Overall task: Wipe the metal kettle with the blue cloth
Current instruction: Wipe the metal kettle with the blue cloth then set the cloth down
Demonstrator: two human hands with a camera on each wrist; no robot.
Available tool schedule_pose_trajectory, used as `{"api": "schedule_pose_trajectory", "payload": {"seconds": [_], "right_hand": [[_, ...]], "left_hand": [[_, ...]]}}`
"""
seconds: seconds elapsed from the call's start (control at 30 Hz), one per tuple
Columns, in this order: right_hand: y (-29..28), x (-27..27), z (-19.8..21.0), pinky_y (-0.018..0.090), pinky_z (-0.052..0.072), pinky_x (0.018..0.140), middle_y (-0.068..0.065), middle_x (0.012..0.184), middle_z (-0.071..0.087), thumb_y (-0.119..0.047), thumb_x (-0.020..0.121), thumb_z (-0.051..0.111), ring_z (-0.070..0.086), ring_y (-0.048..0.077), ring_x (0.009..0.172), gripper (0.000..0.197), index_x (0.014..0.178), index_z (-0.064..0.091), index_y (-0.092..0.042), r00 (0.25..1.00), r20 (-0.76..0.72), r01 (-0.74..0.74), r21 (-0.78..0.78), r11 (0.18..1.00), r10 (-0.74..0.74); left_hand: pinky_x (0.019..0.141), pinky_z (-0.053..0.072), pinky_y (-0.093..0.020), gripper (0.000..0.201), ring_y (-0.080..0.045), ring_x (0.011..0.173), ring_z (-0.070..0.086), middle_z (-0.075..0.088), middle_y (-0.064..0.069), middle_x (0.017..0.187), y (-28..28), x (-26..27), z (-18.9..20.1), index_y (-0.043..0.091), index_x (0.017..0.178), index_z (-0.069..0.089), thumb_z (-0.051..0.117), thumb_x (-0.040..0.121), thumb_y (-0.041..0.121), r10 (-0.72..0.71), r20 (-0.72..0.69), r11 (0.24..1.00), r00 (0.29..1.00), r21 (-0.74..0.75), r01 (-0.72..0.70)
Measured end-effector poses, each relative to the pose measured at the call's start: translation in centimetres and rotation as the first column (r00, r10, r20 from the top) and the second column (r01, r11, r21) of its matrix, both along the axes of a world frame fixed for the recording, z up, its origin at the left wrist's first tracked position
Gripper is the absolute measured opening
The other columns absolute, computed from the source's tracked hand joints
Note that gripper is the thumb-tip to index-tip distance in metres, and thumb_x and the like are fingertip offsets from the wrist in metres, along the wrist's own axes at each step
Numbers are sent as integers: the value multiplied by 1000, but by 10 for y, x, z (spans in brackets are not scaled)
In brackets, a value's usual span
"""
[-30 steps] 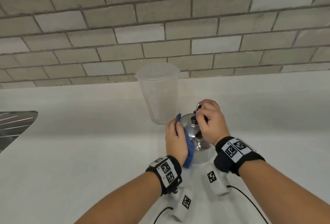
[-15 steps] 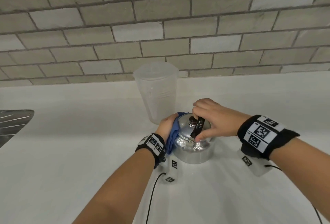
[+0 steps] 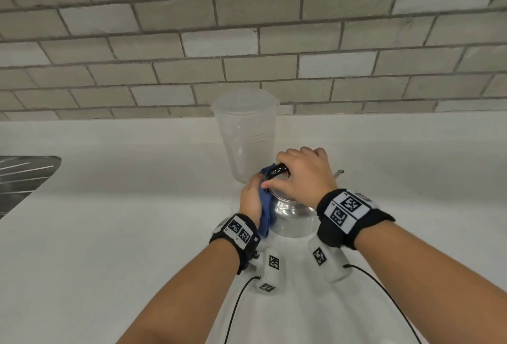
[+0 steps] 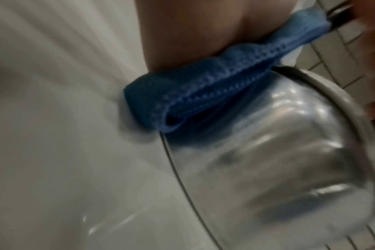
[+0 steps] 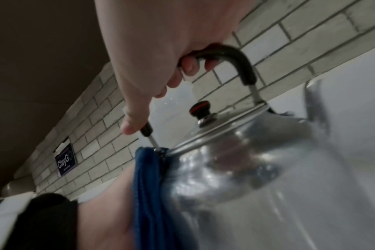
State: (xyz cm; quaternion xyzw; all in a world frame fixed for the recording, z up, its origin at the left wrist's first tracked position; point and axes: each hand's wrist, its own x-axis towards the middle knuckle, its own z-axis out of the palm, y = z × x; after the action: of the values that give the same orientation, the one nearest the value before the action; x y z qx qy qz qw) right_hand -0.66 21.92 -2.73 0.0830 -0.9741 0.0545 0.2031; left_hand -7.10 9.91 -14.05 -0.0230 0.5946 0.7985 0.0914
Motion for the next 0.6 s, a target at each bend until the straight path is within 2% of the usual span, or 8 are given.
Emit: {"api": "schedule_pose_trajectory", "payload": {"seconds": [0.03,0.1,0.13,0.23,0.33,0.4,0.5,0.6], "right_hand": [[-4,-1,-1,36,36,78,-10,75,55,-75,75,52,51,16,77,49,78,48,-26,1000,-23,15,-11,1000,-15],[-12,-3,-1,33,42,72,-6,79,64,-68,81,53,59,20,77,46,85,55,-22,998,-58,30,-34,999,-32],[-14,-3,0,32,44,68,-3,82,66,-64,84,53,61,22,78,44,92,57,-21,997,-65,43,-37,998,-45],[-19,-6,6,30,45,63,2,88,68,-53,91,51,64,24,81,36,104,56,-19,994,-31,105,-41,994,-106],[-19,-9,13,28,40,62,4,91,69,-44,93,54,64,25,86,29,105,57,-17,986,47,160,-46,986,-158],[-12,-14,21,29,44,69,4,97,70,-44,92,55,63,26,91,29,105,61,-19,982,141,138,-105,985,-123],[10,-19,31,30,49,78,-1,101,71,-49,92,53,63,18,90,33,106,70,-23,937,335,20,-346,938,104],[25,-12,30,25,47,66,0,78,67,-51,93,51,59,13,69,36,89,70,-20,885,405,24,-529,849,228]], "left_hand": [[107,48,-44,40,-42,118,62,69,-27,118,0,2,-1,2,113,70,54,94,33,10,-5,999,1000,-35,-10],[93,53,-22,18,-37,109,67,73,-14,102,2,4,-6,18,100,69,53,99,27,36,-41,986,998,-158,-42],[91,53,-20,18,-33,105,67,73,-10,99,4,2,-11,23,96,68,51,100,28,82,-46,980,996,-180,-89],[106,47,-45,35,-34,114,64,72,-11,112,10,16,-3,22,103,71,45,92,43,130,-30,983,991,-125,-133],[110,43,-37,43,-19,121,61,67,-2,129,16,30,4,24,132,60,38,100,39,90,-91,982,992,-157,-104],[110,42,-33,42,-15,122,59,65,0,132,16,33,6,23,139,55,36,104,35,63,-106,983,992,-165,-80],[111,41,-34,43,-18,122,59,65,-1,131,10,28,14,22,139,56,37,102,35,19,-74,984,997,-178,-32],[111,42,-43,49,-26,117,63,71,-9,122,9,13,13,20,122,67,41,90,46,5,-9,975,1000,-223,-7]]}}
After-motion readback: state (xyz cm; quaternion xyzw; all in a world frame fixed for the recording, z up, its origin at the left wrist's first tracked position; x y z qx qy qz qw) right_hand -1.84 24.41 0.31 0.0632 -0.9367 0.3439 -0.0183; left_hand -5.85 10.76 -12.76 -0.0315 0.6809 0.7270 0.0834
